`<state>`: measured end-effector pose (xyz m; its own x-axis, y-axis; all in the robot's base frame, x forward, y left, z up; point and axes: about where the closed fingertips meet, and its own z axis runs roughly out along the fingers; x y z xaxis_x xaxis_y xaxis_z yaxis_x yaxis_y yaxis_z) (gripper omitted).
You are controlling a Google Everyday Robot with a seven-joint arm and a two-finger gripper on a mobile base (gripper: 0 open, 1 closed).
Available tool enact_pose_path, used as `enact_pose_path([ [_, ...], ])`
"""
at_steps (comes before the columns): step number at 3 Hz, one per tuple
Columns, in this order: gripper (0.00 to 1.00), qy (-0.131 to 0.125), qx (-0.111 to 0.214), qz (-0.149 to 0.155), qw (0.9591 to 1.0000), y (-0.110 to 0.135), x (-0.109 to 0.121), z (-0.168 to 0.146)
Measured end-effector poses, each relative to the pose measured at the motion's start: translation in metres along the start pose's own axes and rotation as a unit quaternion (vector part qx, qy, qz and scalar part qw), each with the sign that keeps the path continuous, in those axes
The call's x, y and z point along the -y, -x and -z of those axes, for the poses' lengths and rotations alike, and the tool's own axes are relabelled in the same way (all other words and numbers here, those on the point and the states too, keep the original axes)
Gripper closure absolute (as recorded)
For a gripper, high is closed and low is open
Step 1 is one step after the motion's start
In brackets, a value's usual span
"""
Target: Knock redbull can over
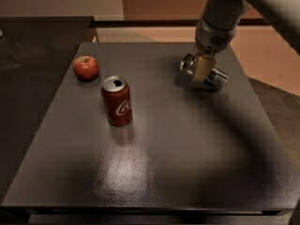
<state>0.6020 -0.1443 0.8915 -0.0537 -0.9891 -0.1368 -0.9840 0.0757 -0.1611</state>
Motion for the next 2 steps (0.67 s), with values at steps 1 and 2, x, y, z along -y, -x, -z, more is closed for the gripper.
enact_pose_path([
  [1, 0.39, 0.006, -0.03, 0.026, 0.9992, 0.0056, -0.0042, -0.0081],
  [2, 0.15, 0.002, -0.028, 0.026, 0.9993, 0.0062, -0.002, -0.0099],
])
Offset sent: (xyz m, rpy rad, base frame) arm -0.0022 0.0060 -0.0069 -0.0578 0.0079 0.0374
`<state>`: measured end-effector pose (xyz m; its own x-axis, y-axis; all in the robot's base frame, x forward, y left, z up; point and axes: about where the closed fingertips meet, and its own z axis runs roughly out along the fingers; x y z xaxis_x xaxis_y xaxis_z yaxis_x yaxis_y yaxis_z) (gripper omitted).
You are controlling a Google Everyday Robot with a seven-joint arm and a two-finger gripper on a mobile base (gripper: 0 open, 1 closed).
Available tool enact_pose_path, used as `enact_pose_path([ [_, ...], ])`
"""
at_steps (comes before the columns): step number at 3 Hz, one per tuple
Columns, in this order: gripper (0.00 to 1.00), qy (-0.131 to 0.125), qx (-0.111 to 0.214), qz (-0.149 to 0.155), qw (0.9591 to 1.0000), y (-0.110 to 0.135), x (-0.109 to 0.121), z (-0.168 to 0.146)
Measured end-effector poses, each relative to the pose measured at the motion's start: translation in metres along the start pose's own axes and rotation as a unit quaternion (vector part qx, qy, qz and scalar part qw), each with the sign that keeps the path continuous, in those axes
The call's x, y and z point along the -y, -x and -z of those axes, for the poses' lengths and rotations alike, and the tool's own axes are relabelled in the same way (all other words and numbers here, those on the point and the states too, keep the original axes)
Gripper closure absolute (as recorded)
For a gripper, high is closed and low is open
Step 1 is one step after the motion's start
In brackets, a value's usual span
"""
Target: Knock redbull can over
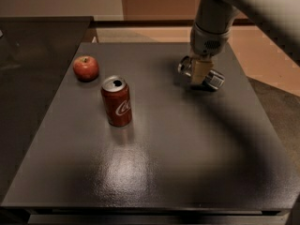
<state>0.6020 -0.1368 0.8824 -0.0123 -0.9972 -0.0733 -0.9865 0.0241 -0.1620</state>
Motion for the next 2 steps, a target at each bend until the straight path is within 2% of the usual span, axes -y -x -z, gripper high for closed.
enact_pose_path([
  [1, 0.0, -0.003, 0.001, 0.0, 1.0, 0.0011, 0.0018, -0.0017],
  [2, 0.0, -0.003, 0.001, 0.0, 1.0, 0.0011, 0.0019, -0.0017],
])
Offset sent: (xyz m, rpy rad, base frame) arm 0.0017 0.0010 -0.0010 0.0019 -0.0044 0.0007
